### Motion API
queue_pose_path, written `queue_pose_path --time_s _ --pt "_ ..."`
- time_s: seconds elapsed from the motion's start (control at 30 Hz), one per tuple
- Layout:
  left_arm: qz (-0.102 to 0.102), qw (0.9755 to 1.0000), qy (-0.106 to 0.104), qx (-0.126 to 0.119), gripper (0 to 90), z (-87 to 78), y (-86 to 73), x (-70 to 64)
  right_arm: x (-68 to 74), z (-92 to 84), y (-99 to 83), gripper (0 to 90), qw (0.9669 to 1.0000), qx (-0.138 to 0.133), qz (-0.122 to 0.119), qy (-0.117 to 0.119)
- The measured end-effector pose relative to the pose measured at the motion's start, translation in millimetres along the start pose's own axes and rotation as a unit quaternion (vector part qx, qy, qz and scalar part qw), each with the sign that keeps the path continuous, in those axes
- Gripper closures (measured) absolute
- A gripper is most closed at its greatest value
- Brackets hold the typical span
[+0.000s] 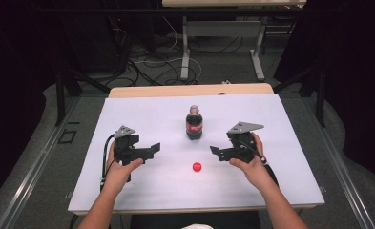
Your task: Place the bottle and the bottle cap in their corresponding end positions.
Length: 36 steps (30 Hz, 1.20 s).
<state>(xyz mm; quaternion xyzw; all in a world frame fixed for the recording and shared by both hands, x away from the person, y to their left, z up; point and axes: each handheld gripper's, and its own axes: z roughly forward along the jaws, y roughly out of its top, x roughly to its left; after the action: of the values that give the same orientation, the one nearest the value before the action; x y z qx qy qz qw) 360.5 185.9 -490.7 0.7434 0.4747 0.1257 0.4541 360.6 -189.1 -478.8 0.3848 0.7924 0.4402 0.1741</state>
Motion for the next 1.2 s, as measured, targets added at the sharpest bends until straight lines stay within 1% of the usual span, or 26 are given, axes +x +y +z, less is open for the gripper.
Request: queue_pose_path --time_s 0.07,0.1,0.13,0.23,0.27,0.33,0.37,0.4,0.43,0.47,0.5,0.53,0.57,0.6,0.67,0.73,0.77,0.8,0.83,0.9,0.97,1.03,1.07,1.1,1.17,1.2 --pt "-0.003 1.0 0.003 -0.005 3.2 -0.2 -0.1 1.0 -7.1 -6.8 -2.3 9.7 0.9998 -0.001 0.006 -0.016" --pt "-0.001 1.0 0.005 -0.004 3.2 -0.7 0.0 2.0 -11.3 -9.7 -3.7 7.0 0.9997 -0.003 0.005 -0.023" --pt "-0.003 1.0 0.007 -0.005 3.2 -0.7 -0.3 2.4 -14.2 -13.0 -4.8 5.8 0.9995 -0.002 0.011 -0.031" --pt "0.003 0.9999 0.016 0.0 3.9 -0.5 -1.6 4.2 -24.5 -21.9 -9.0 4.9 0.9991 -0.004 0.012 -0.041" --pt "0.006 0.9998 0.019 0.002 4.2 -0.4 -2.0 5.3 -27.8 -24.0 -10.8 4.9 0.999 -0.003 0.016 -0.041" --pt "0.001 0.9998 0.022 0.0 4.2 0.6 -3.3 6.9 -34.3 -27.6 -14.5 4.9 0.9987 0.001 0.021 -0.047" --pt "0.003 0.9997 0.024 0.0 4.2 0.8 -3.8 8.2 -36.4 -28.2 -16.4 5.0 0.9982 0.002 0.028 -0.052" --pt "0.001 0.9997 0.022 0.006 4.2 0.3 -3.9 9.5 -40.0 -30.1 -18.1 4.9 0.9982 0.008 0.026 -0.053" --pt "-0.004 0.9996 0.027 -0.001 4.2 1.4 -4.8 10.2 -42.2 -30.4 -20.1 4.9 0.9979 0.006 0.026 -0.058" --pt "-0.002 0.9996 0.025 0.007 4.2 0.2 -4.7 12.3 -45.1 -31.8 -21.9 4.9 0.9979 0.008 0.024 -0.059" --pt "-0.005 0.9996 0.028 0.003 4.2 0.9 -5.6 13.4 -47.9 -32.7 -23.8 4.6 0.9978 0.008 0.025 -0.06" --pt "-0.005 0.9996 0.026 0.008 4.2 0.3 -5.6 15.3 -51.4 -33.7 -25.6 3.9 0.9976 0.008 0.024 -0.064" --pt "-0.006 0.9996 0.026 0.012 4.2 -0.1 -5.8 17.1 -54.4 -34.8 -27.4 3.4 0.9972 0.007 0.031 -0.067" --pt "-0.012 0.9996 0.027 0.002 4.2 1.6 -7.1 18.5 -57.1 -36.1 -29.2 2.7 0.9969 0.008 0.036 -0.07" --pt "-0.023 0.9994 0.025 0.002 4.2 2.4 -8.8 22.4 -62.5 -38.1 -32.9 1.6 0.9968 0.007 0.042 -0.068" --pt "-0.03 0.9991 0.03 0.0 4.0 3.5 -10.9 27.6 -67.4 -39.2 -36.5 0.0 0.9959 0.01 0.052 -0.073" --pt "-0.037 0.9989 0.028 0.001 3.8 3.9 -11.8 30.4 -70.7 -39.1 -38.8 0.0 0.9959 0.01 0.049 -0.075" --pt "-0.043 0.9987 0.026 0.001 2.7 4.1 -12.6 33.2 -72.9 -39.0 -41.1 0.0 0.9956 0.011 0.055 -0.076" --pt "-0.046 0.9985 0.03 -0.001 2.1 4.3 -13.6 35.5 -75.2 -38.3 -43.7 0.0 0.9949 0.012 0.059 -0.081" --pt "-0.039 0.9986 0.035 -0.001 0.8 4.4 -16.2 39.2 -80.1 -36.9 -49.1 0.0 0.9938 0.015 0.061 -0.092" --pt "-0.034 0.998 0.053 -0.004 0.7 4.1 -18.2 43.2 -85.0 -35.7 -54.5 0.0 0.9919 0.019 0.071 -0.104" --pt "-0.041 0.9974 0.06 -0.001 0.7 4.4 -19.8 47.6 -90.1 -35.2 -60.2 0.0 0.9902 0.022 0.079 -0.113" --pt "-0.043 0.9971 0.063 -0.002 0.7 4.2 -20.7 49.8 -92.3 -35.0 -63.1 0.0 0.9891 0.022 0.084 -0.119" --pt "-0.046 0.9968 0.065 -0.006 0.7 4.1 -21.6 51.5 -95.5 -35.2 -66.1 0.0 0.9885 0.022 0.083 -0.124" --pt "-0.046 0.996 0.076 -0.005 0.7 3.2 -22.7 54.8 -100.5 -36.0 -72.3 0.0 0.9858 0.021 0.096 -0.136" --pt "-0.048 0.9957 0.079 -0.008 0.7 3.2 -23.3 56.3 -102.4 -36.0 -74.9 0.0 0.9841 0.022 0.107 -0.14"
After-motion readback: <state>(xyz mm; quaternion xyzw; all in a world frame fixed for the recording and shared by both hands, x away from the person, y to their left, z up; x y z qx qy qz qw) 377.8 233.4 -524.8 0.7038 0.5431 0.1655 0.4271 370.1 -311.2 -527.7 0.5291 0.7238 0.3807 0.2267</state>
